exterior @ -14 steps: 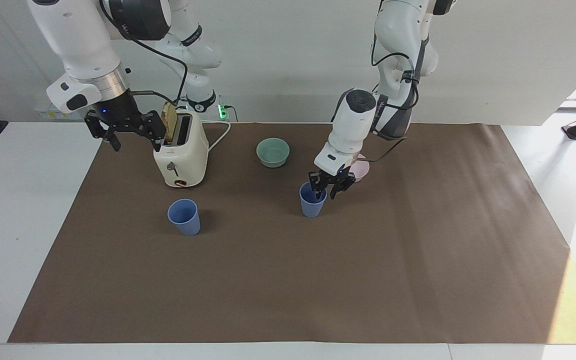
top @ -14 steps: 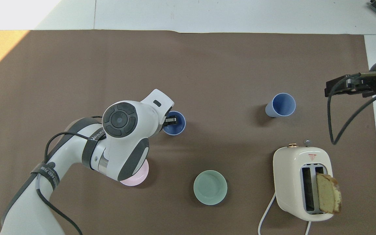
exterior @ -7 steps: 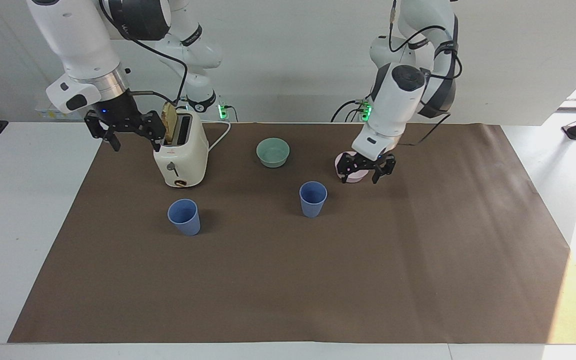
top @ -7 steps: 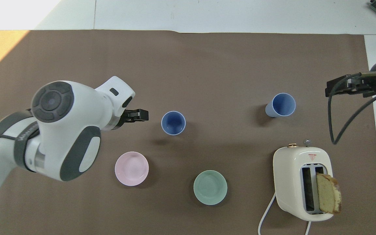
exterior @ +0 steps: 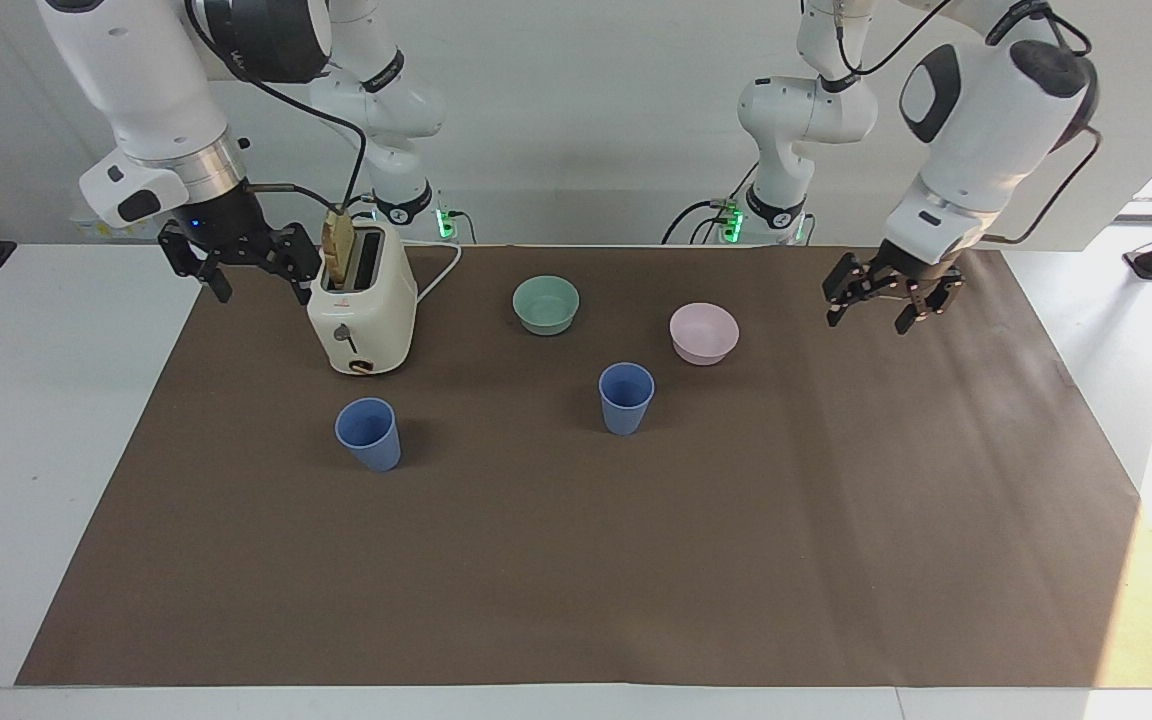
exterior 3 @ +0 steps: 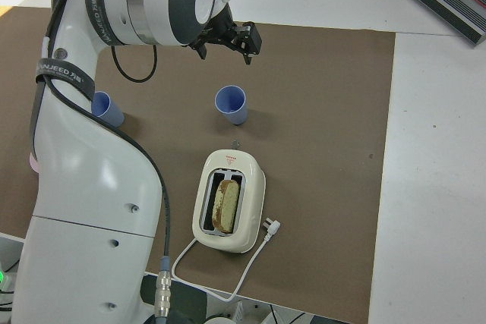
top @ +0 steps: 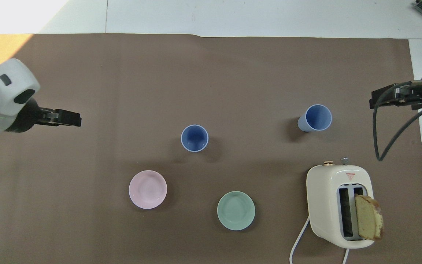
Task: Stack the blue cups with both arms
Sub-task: 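Release the blue cup and withdraw the left gripper to rest, then reach the right gripper to the other blue cup and grasp it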
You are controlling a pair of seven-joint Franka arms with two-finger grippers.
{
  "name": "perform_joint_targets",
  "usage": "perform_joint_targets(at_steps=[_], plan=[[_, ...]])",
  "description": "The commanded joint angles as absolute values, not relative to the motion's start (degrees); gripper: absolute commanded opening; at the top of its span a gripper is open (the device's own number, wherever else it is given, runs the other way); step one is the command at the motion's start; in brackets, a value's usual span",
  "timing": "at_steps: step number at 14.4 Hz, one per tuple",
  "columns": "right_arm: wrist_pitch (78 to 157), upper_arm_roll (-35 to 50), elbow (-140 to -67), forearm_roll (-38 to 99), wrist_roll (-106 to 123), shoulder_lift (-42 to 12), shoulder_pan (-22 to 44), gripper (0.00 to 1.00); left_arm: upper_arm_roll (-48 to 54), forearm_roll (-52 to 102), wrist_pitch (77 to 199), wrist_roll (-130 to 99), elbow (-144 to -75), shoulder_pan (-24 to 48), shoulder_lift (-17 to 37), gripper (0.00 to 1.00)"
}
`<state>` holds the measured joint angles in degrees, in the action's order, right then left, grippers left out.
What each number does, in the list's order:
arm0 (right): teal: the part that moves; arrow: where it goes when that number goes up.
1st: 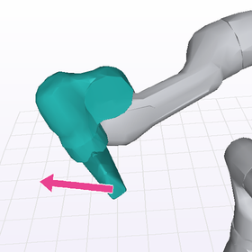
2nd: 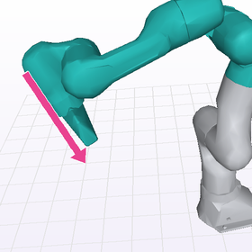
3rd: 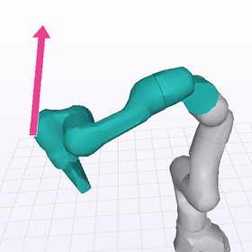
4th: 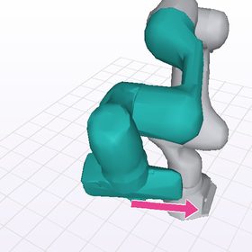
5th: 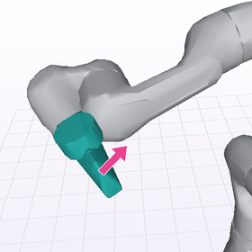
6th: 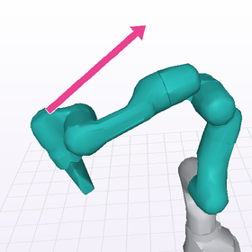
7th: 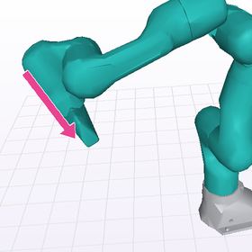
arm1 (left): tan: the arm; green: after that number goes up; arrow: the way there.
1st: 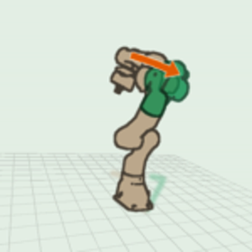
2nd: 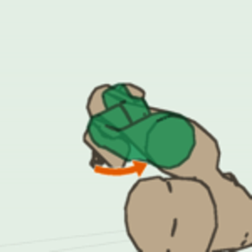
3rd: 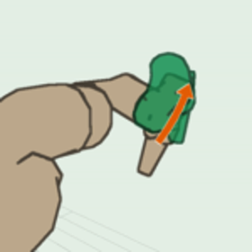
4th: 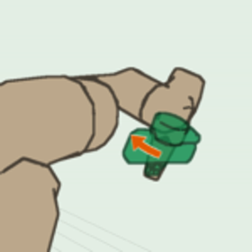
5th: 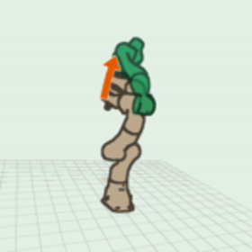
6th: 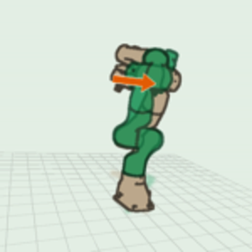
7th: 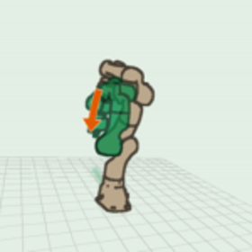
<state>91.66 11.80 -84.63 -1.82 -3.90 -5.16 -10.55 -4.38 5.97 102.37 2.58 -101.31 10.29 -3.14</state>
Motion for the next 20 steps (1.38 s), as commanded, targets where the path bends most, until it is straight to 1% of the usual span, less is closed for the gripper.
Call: perform_joint_targets(at_steps=[1,3,7,9,10,13,15,18,20], plan=[[98.6,12.1,-93.5,-1.8,-1.8,-1.6,-12.9,1.00,-3.6,4.8,94.5,4.5,-95.1,6.4,-3.2,1.00],[101.7,12.1,-96.8,-1.3,-2.0,-2.4,-14.6,1.00,-3.8,2.3,89.5,5.5,-90.1,6.1,-2.5,1.00],[106.7,12.1,-100.9,-1.4,-2.0,-6.5,-15.5,1.00,-3.8,0.1,87.2,7.6,-87.0,6.0,-0.5,1.00],[110.3,12.1,-103.4,-1.4,-2.4,-7.3,-15.4,1.00,-3.9,0.4,85.0,7.6,-85.1,5.4,0.5,1.00],[111.7,12.2,-104.7,-1.4,-2.5,-7.2,-14.6,1.00,-3.8,0.4,84.7,7.6,-85.1,5.3,0.4,1.00],[114.0,12.4,-105.2,-1.2,-2.6,-8.2,-12.2,1.00,-3.6,0.7,84.7,7.6,-86.4,5.4,-0.7,1.00],[114.6,12.4,-105.3,-1.2,-2.6,-10.3,-12.2,1.00,-3.6,0.7,84.9,7.5,-86.5,5.4,-0.8,1.00],[119.3,12.4,-107.0,-1.2,-2.6,-12.4,-12.1,1.00,-3.6,0.7,85.0,7.3,-86.5,5.4,-0.8,1.00],[122.5,12.4,-107.8,-1.2,-2.7,-14.8,-12.1,1.00,-3.6,0.7,85.0,7.3,-86.5,5.3,-0.8,1.00]])
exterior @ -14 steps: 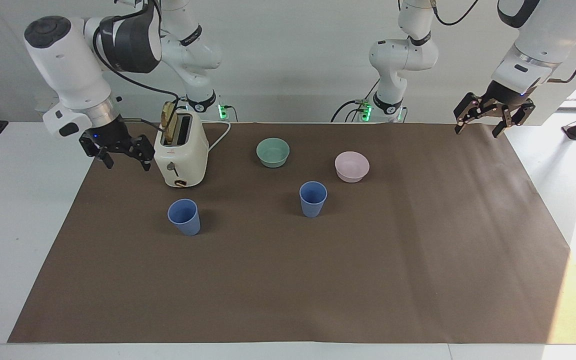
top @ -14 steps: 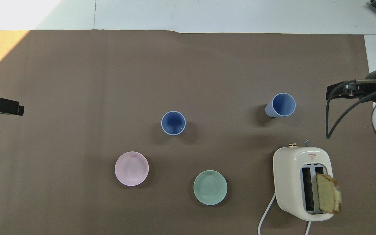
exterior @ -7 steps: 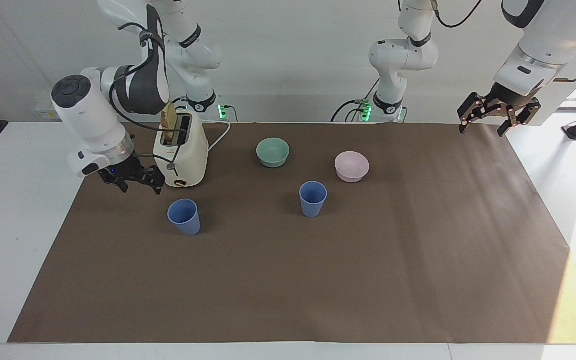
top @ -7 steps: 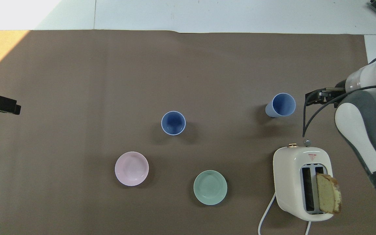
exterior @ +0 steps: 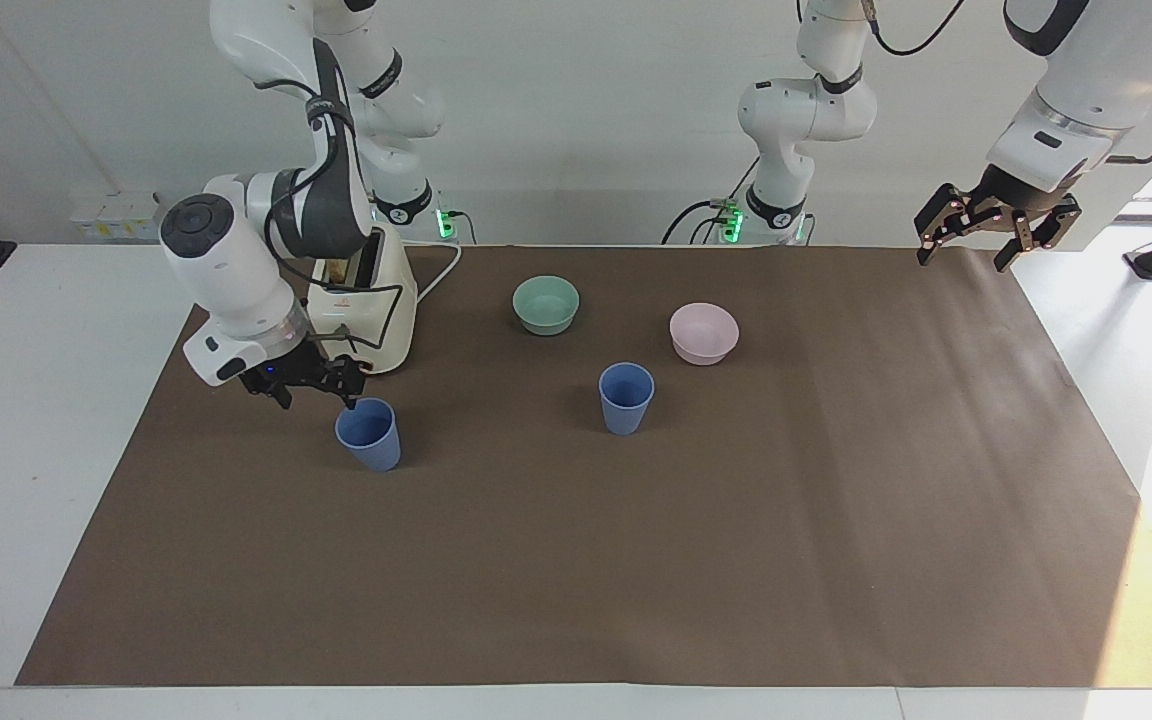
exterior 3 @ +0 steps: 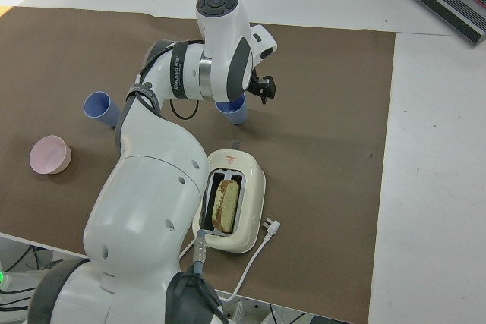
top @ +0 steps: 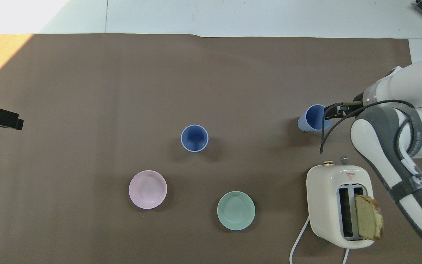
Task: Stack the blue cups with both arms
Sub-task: 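Reach the right gripper to the other blue cup and grasp it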
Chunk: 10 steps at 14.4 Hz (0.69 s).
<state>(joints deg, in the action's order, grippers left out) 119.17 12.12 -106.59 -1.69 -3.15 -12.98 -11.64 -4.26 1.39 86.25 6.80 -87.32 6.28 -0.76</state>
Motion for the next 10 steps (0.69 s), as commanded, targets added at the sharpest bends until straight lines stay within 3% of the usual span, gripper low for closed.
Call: perform_joint_targets(at_steps=[1,4,5,6,10], plan=[[124.3,12.4,-107.9,-1.2,-2.7,-16.0,-12.0,1.00,-3.6,0.7,85.0,7.3,-86.5,5.3,-0.8,1.00],[124.6,12.3,-108.5,-1.3,-1.9,-16.4,-12.0,0.99,-3.6,0.7,85.0,7.3,-86.5,5.3,-0.8,1.00],[124.3,12.4,-108.4,-1.3,-1.8,-16.4,-12.0,0.39,-3.6,0.7,85.0,7.3,-86.5,5.3,-0.8,1.00],[124.3,12.4,-108.2,-1.4,-0.3,-16.5,-12.0,0.03,-3.6,0.7,85.0,7.3,-86.5,5.3,-0.8,1.00],[123.6,12.7,-107.2,-1.3,1.8,-16.9,-12.0,0.00,-3.6,0.7,85.0,7.3,-86.5,5.3,-0.8,1.00]])
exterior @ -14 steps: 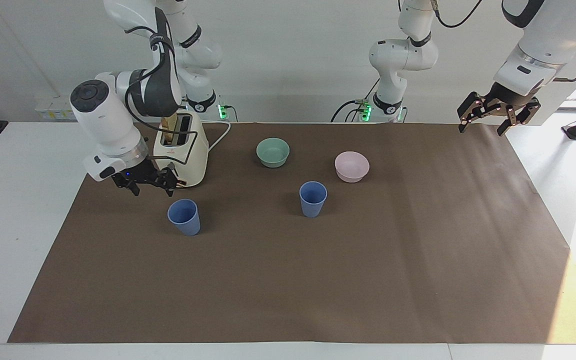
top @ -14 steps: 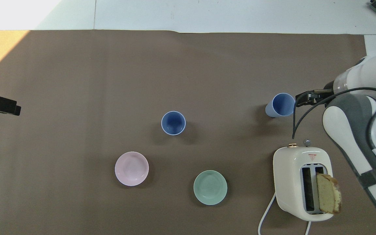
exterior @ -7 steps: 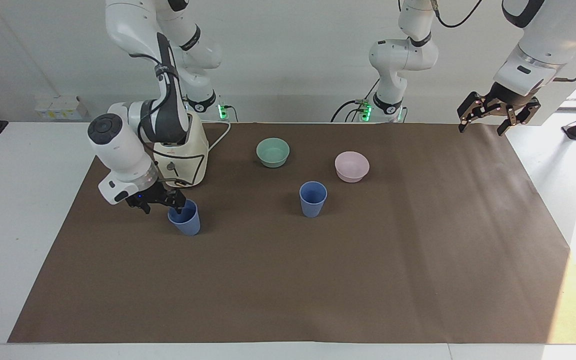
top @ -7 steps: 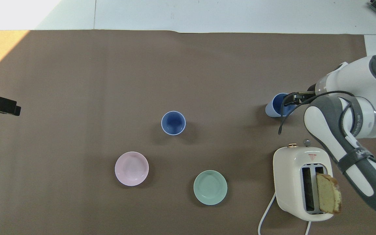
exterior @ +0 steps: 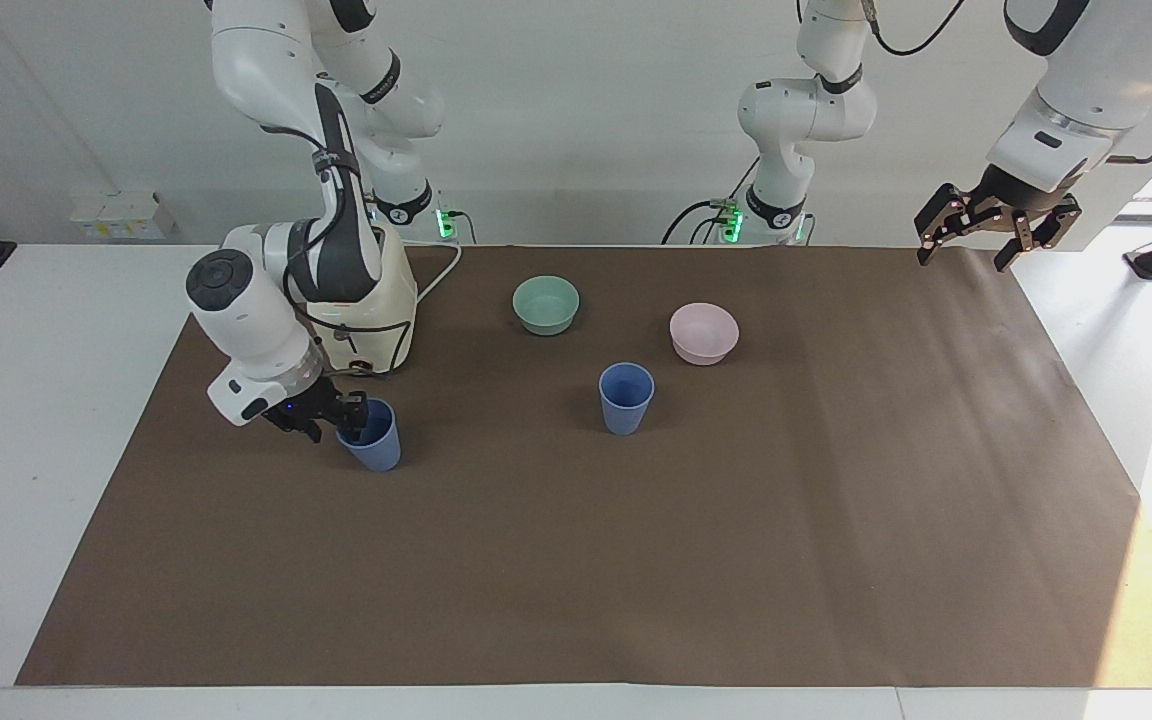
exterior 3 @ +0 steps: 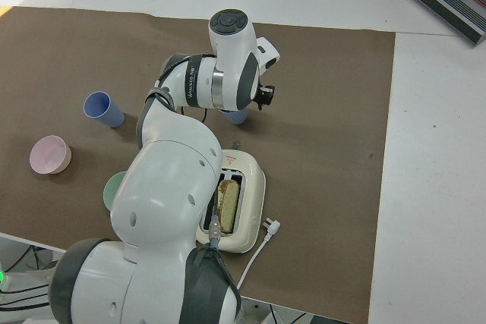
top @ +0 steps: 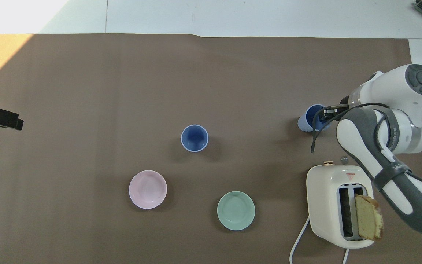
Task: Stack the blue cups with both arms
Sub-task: 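Reach the right gripper to the other blue cup and grasp it, then carry the blue cup with the right gripper over the centered cup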
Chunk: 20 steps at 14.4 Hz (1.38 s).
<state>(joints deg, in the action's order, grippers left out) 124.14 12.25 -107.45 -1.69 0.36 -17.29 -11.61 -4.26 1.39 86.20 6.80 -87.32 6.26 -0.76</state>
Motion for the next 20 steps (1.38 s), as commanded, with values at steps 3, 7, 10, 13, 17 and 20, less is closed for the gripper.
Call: perform_joint_targets(at_steps=[3,7,10,13,17,20], plan=[[122.6,12.8,-105.3,-1.2,1.4,-17.0,-10.8,0.00,-3.6,0.7,85.0,7.3,-86.5,5.3,-0.8,1.00],[120.0,13.0,-102.8,-1.2,-3.2,-16.4,-9.4,0.00,-3.6,0.7,85.0,7.3,-86.5,5.3,-0.8,1.00],[111.5,15.6,-95.7,-1.2,-7.5,-16.2,-8.6,0.00,-3.6,0.7,85.0,7.3,-86.5,5.3,-0.8,1.00],[106.8,17.6,-90.7,-1.8,-13.2,-16.3,-5.7,0.00,-3.6,0.7,85.0,7.3,-86.5,5.3,-0.8,1.00],[101.1,17.7,-86.1,-3.0,-24.0,-16.3,5.1,0.00,-3.6,0.7,85.0,7.3,-86.5,5.3,-0.8,1.00],[100.1,17.5,-85.1,-4.5,-34.2,-16.2,13.3,0.00,-3.6,0.7,85.0,7.3,-86.5,5.3,-0.8,1.00]])
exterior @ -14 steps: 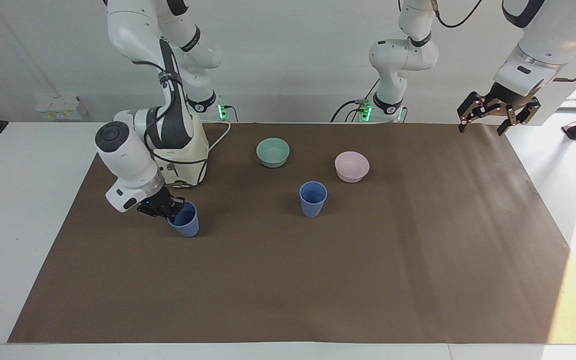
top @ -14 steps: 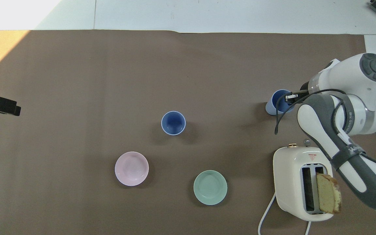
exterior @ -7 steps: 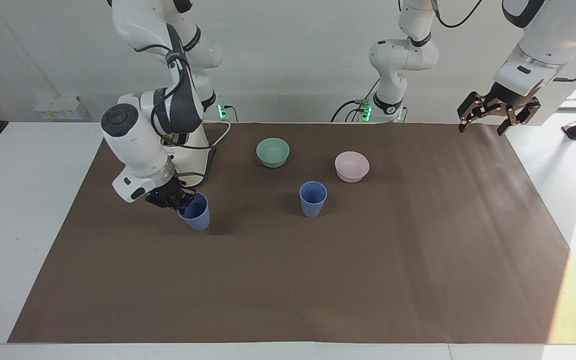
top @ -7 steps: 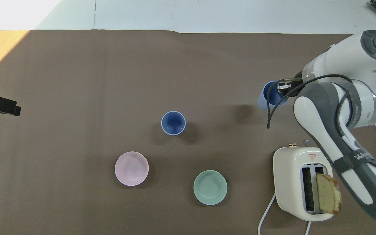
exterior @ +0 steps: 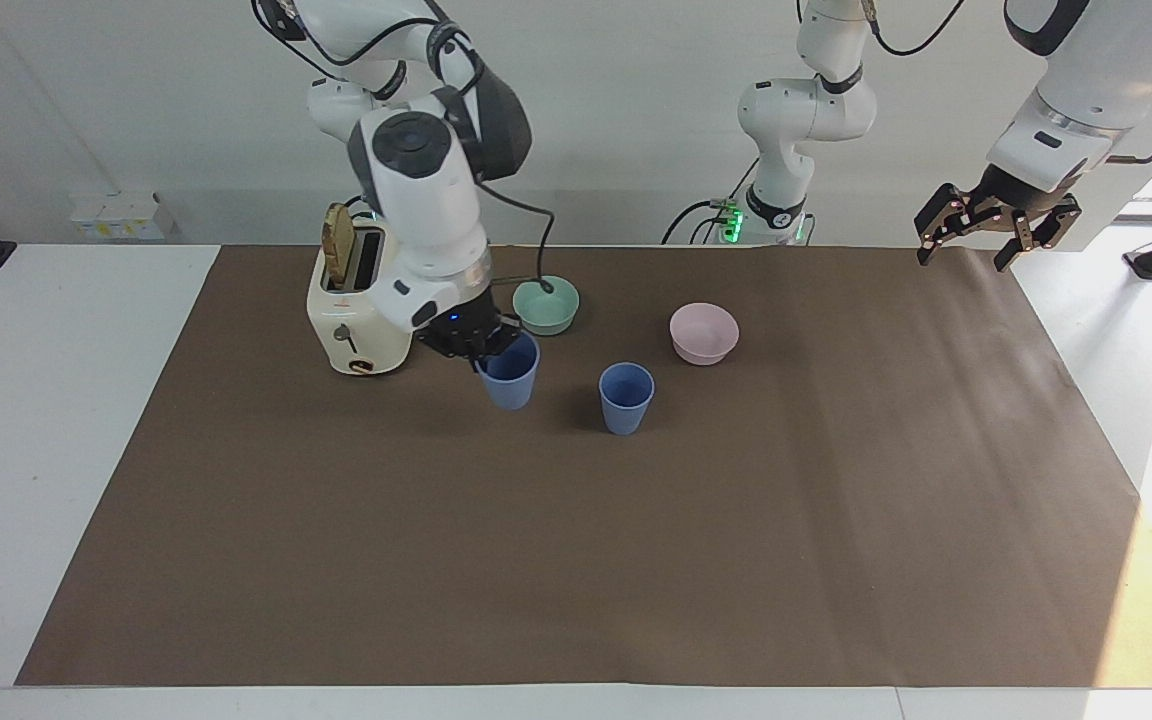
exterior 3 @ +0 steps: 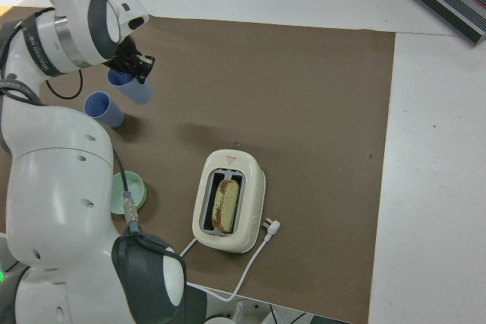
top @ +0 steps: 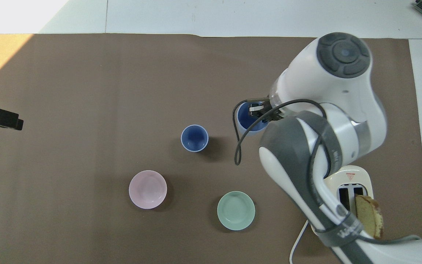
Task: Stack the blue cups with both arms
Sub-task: 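Carry the blue cup with the right gripper over the centered cup, then lower the held cup into the centered blue cup and release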
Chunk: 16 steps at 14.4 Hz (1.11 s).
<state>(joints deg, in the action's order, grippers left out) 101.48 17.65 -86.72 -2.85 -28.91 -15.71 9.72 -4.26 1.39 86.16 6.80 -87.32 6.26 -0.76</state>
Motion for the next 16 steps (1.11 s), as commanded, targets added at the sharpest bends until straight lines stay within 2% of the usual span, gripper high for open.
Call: perform_joint_targets(at_steps=[1,5,9,16], plan=[[100.1,17.8,-85.0,-4.5,-35.6,-16.2,14.4,0.00,-3.6,0.7,85.0,7.3,-86.5,5.3,-0.8,1.00],[101.2,17.8,-84.7,-4.4,-38.4,-15.4,19.3,0.00,-3.6,0.7,85.0,7.3,-86.5,5.3,-0.8,1.00],[108.2,17.7,-85.4,-3.5,-38.3,-15.8,19.3,0.00,-3.6,0.7,85.0,7.3,-86.5,5.3,-0.8,1.00],[112.1,17.7,-91.0,-3.4,-38.2,-17.0,19.1,0.00,-3.6,0.7,85.0,7.3,-86.5,5.3,-0.8,1.00]])
